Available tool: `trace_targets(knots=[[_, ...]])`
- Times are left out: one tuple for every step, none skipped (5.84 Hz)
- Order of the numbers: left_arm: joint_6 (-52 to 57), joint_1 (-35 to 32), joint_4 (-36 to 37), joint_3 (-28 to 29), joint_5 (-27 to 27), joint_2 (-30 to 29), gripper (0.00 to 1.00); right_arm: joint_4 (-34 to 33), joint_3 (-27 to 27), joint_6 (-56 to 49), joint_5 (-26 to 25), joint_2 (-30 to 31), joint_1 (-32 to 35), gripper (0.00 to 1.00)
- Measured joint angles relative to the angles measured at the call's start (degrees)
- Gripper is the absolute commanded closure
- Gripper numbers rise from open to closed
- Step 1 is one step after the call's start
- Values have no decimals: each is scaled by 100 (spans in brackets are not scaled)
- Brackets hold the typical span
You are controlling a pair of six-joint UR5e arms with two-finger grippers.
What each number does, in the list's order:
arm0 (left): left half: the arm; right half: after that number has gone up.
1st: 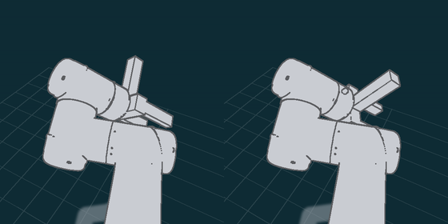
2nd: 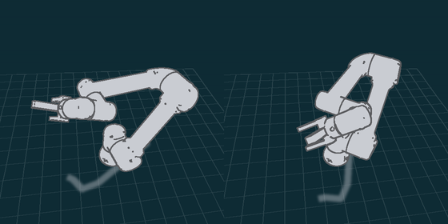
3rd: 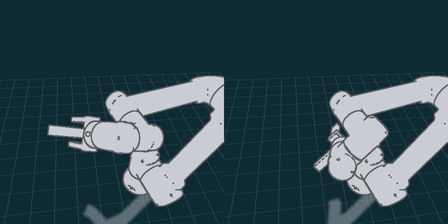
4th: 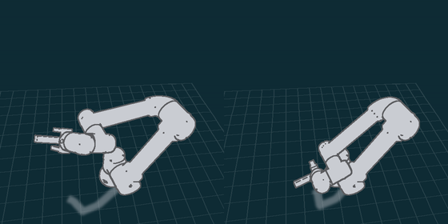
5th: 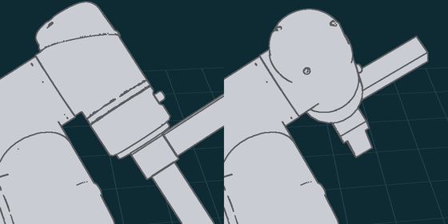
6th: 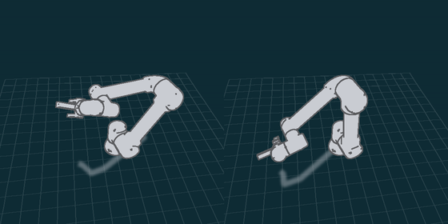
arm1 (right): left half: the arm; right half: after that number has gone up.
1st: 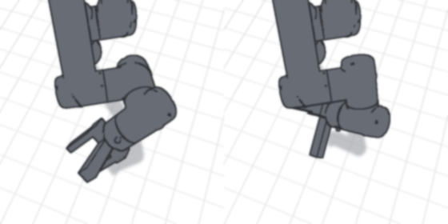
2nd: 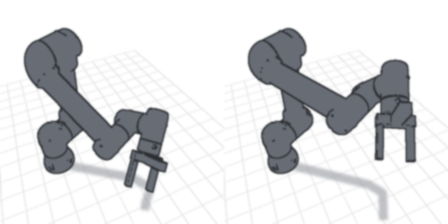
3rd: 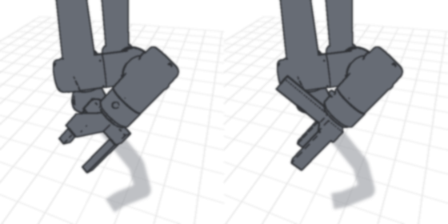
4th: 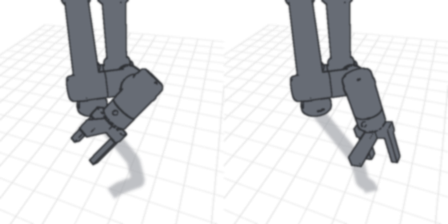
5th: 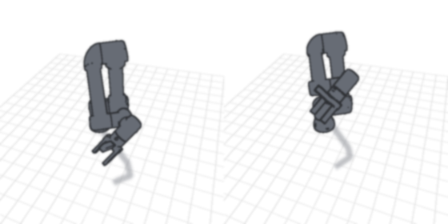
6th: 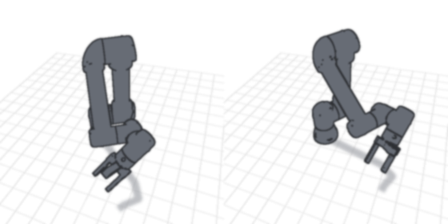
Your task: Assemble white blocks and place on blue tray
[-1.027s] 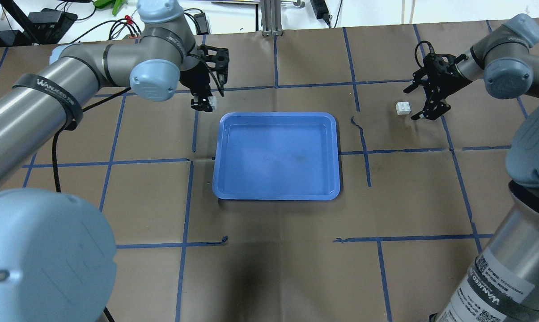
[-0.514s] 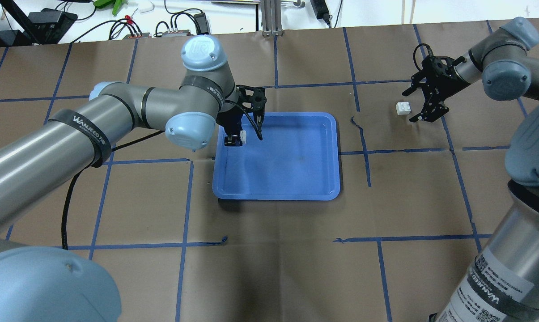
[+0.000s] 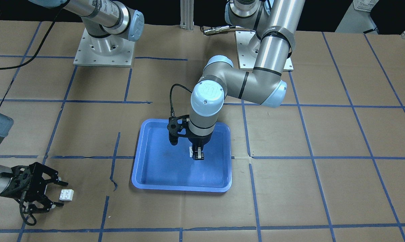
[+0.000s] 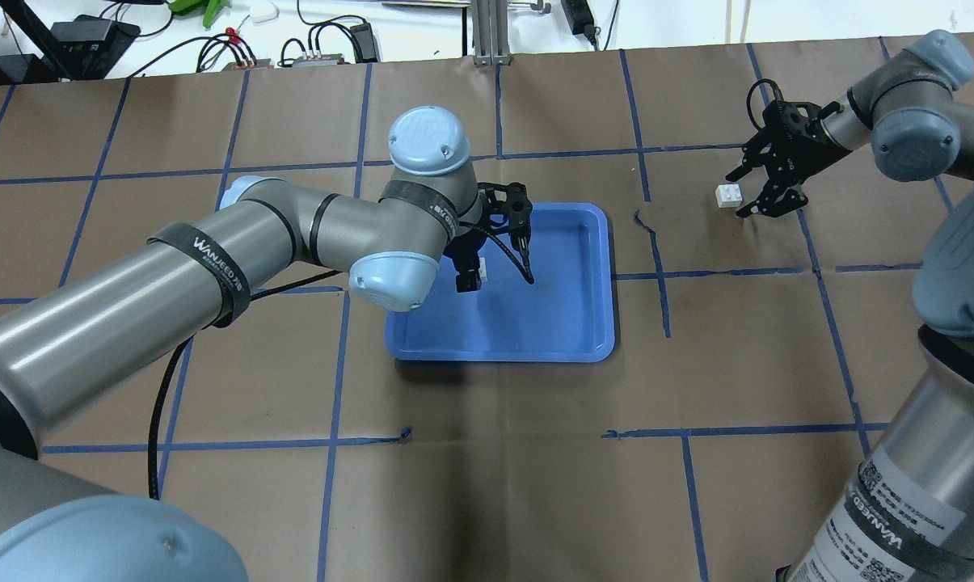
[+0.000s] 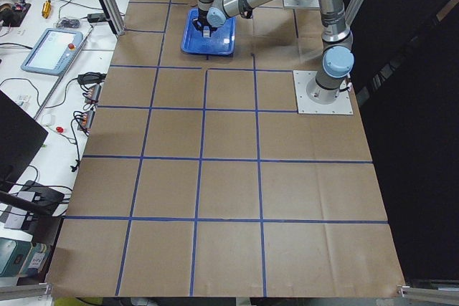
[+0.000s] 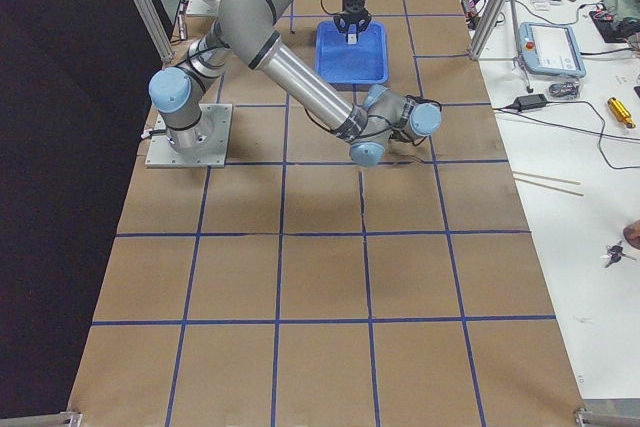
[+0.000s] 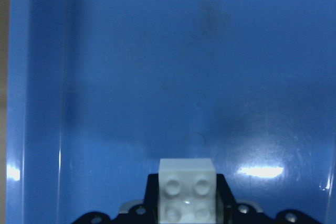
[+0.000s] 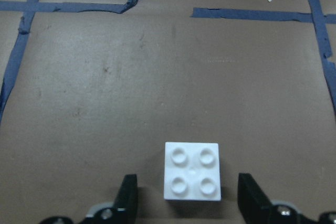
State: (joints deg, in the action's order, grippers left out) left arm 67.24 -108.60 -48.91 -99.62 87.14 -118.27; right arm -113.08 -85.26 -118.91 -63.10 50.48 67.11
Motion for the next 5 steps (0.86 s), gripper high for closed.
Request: trace_targets(knots=[[-85,-32,80,-37,-9,-99,71,-9,4,3,-9,7,-3,56],[-101,-95,135,-29,-10,-201,1,-12,7,3,-15,15,-4,60],[-105,-161,169,7,-12,-278,1,-13,9,7,-20,20,-4,70],[-100,-187,158,35,-13,-274,1,-15,17,6,-25,25,-3,75],[-106,-193,10,70,-8,-148,1,-17,29,1,-34,33,-1,75]])
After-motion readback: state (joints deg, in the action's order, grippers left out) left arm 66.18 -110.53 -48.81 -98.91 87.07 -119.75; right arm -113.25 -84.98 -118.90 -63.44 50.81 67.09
